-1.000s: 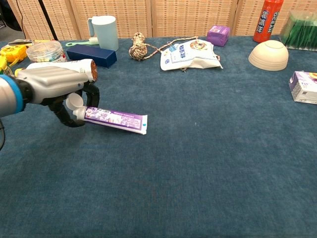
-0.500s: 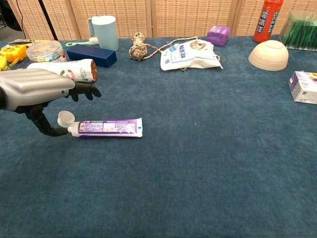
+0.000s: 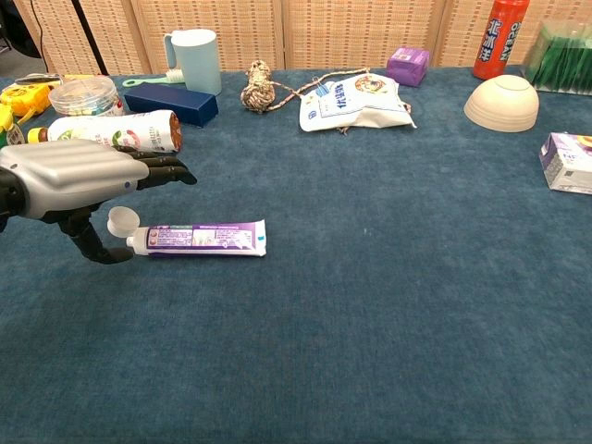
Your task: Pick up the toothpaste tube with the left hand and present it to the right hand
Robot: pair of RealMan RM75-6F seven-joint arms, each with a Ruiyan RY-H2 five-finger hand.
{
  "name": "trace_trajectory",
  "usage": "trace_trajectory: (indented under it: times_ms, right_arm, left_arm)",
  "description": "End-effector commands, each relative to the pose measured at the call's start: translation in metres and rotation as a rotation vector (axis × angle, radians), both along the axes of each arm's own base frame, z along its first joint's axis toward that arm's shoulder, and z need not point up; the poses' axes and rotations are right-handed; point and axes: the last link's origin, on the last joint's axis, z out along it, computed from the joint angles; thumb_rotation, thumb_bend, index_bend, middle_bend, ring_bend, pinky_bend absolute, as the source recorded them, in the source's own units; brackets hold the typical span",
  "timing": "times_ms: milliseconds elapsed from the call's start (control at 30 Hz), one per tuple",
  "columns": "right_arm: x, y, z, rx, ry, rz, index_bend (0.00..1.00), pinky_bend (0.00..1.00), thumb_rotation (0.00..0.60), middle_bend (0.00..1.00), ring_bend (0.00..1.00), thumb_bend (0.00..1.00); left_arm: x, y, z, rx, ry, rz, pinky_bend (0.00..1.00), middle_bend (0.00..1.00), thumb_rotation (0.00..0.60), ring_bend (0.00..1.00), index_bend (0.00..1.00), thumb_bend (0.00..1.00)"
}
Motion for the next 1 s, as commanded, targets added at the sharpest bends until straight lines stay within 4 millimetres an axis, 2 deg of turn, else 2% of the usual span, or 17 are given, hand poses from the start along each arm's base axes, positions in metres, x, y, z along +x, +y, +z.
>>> trace_trajectory:
  times_ms: [33, 233, 400, 600, 833, 1000]
  right_arm:
    - [-0.001, 0.001, 0.001, -0.002, 0.002, -0.003, 0.05, 0.00, 0.600, 0.00, 0.00, 0.00]
    - [-0.002, 0.003, 0.002, -0.008, 0.003, -0.011, 0.05, 0.00, 0.600, 0.00, 0.00, 0.00]
    - [-0.003, 0.004, 0.002, -0.008, 0.005, -0.019, 0.05, 0.00, 0.600, 0.00, 0.00, 0.00]
    - [-0.004, 0.004, 0.002, -0.008, 0.006, -0.025, 0.05, 0.00, 0.600, 0.00, 0.00, 0.00]
    - [-0.006, 0.004, 0.003, -0.012, 0.010, -0.034, 0.05, 0.00, 0.600, 0.00, 0.00, 0.00]
    - [-0.007, 0.006, 0.005, -0.020, 0.011, -0.041, 0.05, 0.00, 0.600, 0.00, 0.00, 0.00]
  left_arm:
    - [0.005, 0.005, -0.008, 0.006, 0.009, -0.010, 0.04, 0.00, 0.599, 0.00, 0.00, 0.28]
    - [0.009, 0.015, -0.022, -0.005, 0.011, 0.010, 0.04, 0.00, 0.600, 0.00, 0.00, 0.28]
    - [0.020, 0.039, -0.032, 0.043, -0.020, 0.026, 0.04, 0.00, 0.600, 0.00, 0.00, 0.28]
    - [0.031, 0.058, -0.038, 0.076, -0.040, 0.027, 0.04, 0.00, 0.600, 0.00, 0.00, 0.28]
    - [0.052, 0.080, -0.054, 0.078, -0.047, 0.008, 0.04, 0.00, 0.600, 0.00, 0.00, 0.28]
    - [0.076, 0.091, -0.069, 0.077, -0.085, 0.002, 0.04, 0.00, 0.600, 0.00, 0.00, 0.28]
